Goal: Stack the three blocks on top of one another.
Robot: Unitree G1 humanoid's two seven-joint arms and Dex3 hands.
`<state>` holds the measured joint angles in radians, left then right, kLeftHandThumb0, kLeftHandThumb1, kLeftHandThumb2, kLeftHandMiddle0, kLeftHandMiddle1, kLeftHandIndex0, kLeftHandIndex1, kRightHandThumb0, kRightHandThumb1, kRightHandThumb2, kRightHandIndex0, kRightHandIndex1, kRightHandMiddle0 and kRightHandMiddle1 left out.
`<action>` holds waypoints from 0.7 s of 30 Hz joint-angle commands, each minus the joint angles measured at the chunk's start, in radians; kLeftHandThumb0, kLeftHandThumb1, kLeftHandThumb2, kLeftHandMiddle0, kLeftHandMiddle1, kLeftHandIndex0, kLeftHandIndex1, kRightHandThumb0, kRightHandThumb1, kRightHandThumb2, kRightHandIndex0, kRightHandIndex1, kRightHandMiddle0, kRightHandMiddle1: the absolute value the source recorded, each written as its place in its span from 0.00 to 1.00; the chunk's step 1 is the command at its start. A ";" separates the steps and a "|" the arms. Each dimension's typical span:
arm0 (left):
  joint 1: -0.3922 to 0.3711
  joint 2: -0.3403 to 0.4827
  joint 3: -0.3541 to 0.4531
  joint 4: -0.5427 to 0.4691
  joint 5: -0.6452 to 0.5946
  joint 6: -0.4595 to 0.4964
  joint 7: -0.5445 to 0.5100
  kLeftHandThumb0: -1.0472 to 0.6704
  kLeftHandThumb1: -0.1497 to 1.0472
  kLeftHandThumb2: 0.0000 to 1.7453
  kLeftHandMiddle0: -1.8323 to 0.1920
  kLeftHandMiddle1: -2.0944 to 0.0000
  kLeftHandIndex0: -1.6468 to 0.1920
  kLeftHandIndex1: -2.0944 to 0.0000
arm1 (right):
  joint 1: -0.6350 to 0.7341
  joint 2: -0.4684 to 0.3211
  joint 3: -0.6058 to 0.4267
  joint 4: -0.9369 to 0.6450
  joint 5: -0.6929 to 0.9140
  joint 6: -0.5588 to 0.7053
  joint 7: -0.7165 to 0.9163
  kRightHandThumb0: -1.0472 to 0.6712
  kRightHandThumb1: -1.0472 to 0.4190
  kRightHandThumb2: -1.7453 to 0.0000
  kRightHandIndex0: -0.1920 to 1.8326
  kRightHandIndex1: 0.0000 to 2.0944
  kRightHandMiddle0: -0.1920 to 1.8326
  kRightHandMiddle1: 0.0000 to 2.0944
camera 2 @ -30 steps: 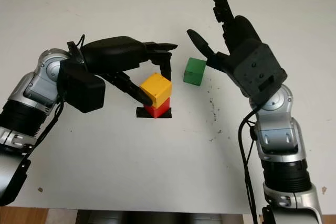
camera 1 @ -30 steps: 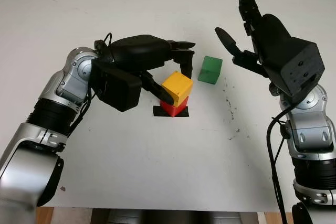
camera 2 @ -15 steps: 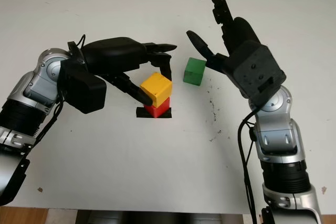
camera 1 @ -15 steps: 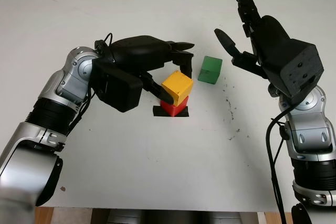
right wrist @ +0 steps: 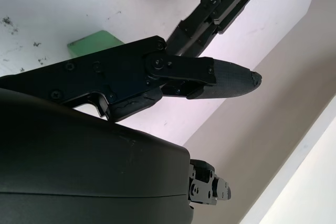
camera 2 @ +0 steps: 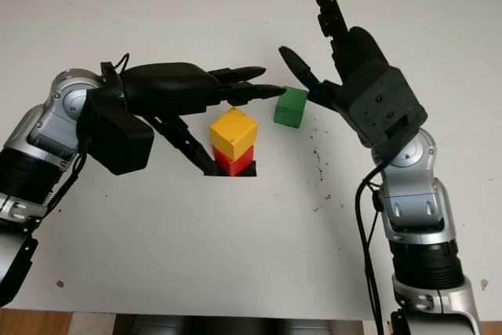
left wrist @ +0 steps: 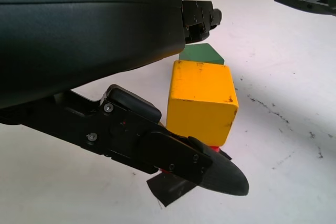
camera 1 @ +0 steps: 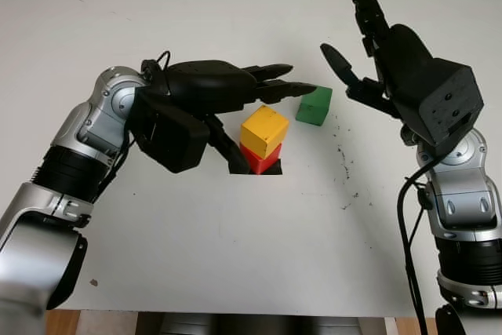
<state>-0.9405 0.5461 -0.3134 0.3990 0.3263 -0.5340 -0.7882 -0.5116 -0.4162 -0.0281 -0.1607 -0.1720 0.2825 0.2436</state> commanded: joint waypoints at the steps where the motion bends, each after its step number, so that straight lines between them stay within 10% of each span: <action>1: 0.019 0.014 0.017 -0.033 -0.032 0.031 -0.021 0.06 0.89 0.03 1.00 1.00 1.00 1.00 | 0.013 -0.001 -0.012 -0.023 0.013 0.002 0.004 0.20 0.00 0.72 0.02 0.02 0.05 0.00; 10: 0.206 -0.050 0.289 -0.162 -0.350 0.361 0.129 0.07 1.00 0.36 1.00 1.00 1.00 1.00 | 0.005 0.002 -0.048 0.003 0.038 -0.001 -0.022 0.20 0.00 0.81 0.00 0.01 0.04 0.01; 21: 0.323 -0.174 0.457 -0.168 -0.462 0.462 0.426 0.14 1.00 0.36 1.00 1.00 1.00 1.00 | -0.050 -0.086 -0.044 0.121 -0.052 -0.069 -0.041 0.21 0.04 0.97 0.04 0.03 0.06 0.02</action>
<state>-0.6360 0.3785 0.1283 0.2304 -0.1249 -0.0727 -0.3705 -0.5483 -0.4809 -0.0780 -0.0496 -0.2150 0.2330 0.2028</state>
